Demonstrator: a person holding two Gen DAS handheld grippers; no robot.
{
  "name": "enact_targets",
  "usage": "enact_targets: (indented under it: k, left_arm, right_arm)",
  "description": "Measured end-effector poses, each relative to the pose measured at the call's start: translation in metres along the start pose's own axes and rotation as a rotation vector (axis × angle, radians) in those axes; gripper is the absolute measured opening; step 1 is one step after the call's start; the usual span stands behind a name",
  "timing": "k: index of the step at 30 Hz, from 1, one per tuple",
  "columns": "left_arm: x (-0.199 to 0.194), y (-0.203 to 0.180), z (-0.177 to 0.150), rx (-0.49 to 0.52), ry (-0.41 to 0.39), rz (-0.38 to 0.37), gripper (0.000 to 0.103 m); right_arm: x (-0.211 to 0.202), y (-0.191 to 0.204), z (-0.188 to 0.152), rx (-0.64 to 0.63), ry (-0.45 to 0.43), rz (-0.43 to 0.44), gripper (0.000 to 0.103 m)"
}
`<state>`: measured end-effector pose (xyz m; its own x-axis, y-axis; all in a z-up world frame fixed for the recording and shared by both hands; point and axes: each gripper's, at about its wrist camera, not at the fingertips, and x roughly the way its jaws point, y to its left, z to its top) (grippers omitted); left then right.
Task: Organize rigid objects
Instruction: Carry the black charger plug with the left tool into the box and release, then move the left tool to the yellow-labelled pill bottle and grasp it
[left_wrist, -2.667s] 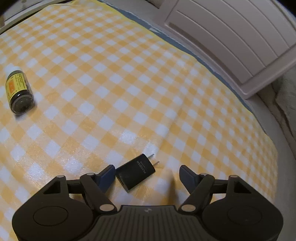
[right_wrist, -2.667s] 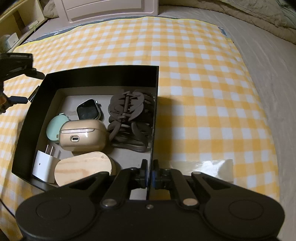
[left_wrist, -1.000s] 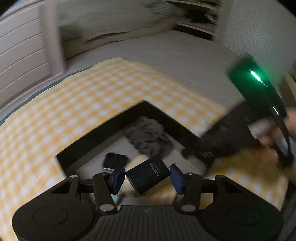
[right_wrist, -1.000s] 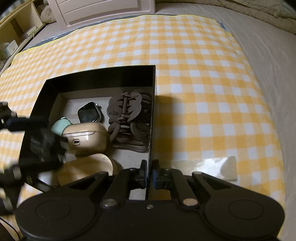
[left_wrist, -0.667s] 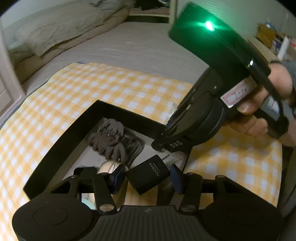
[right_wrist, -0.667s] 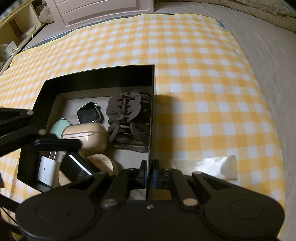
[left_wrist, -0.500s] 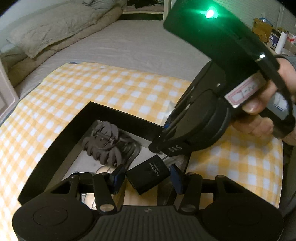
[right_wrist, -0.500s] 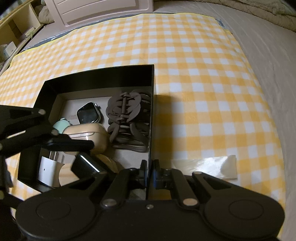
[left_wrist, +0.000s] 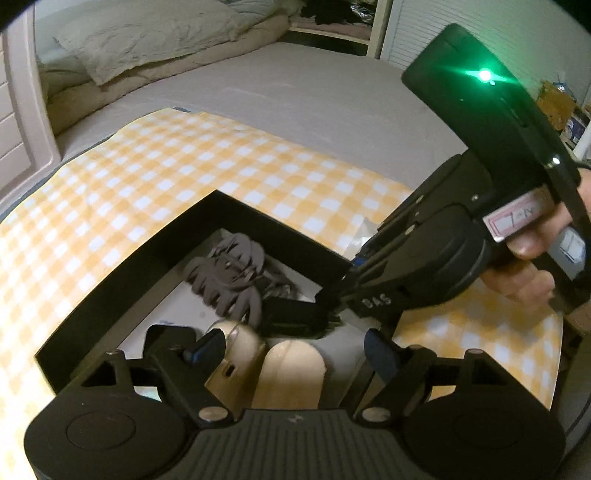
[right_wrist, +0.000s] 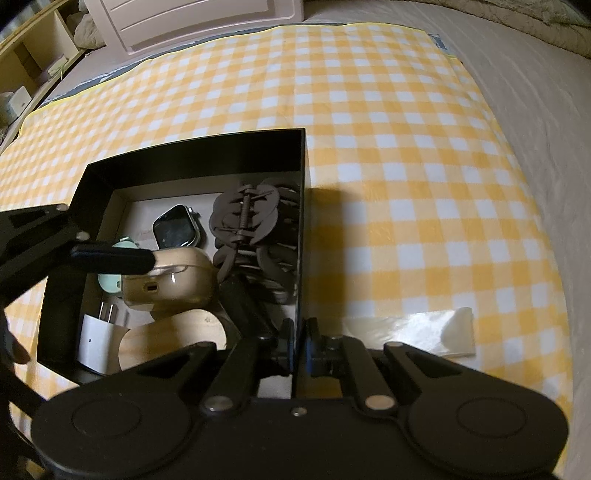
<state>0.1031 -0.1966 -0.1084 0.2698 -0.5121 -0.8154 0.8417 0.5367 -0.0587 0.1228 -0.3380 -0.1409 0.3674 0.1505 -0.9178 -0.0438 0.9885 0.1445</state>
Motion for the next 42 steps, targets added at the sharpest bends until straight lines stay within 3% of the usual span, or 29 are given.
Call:
enact_targets:
  k: [16,23,25,29,34,42]
  left_arm:
    - [-0.039,-0.012,-0.006,-0.087,-0.044,-0.008,0.083]
    - [-0.063,-0.015,-0.012,-0.117,-0.071,0.042,0.083]
    - [-0.068,-0.014,-0.015,-0.134,-0.077,0.061,0.083]
    - [-0.081,-0.013,-0.019,-0.169,-0.113,0.109,0.102]
    - [-0.094,-0.004,-0.026,-0.24,-0.134,0.178,0.103]
    - [-0.12,0.027,-0.04,-0.302,-0.179,0.371,0.103]
  right_arm:
    - [0.0,0.0,0.001,0.0,0.001,-0.002,0.006]
    - [0.0,0.0,0.002,-0.001,0.001,-0.004,0.006]
    - [0.0,0.0,0.002,-0.003,0.001,-0.005,0.006]
    - [0.0,-0.001,0.002,-0.004,0.001,-0.008,0.006]
    - [0.0,0.0,0.003,-0.005,0.001,-0.007,0.006]
    - [0.0,0.0,0.003,-0.004,0.001,-0.007,0.005]
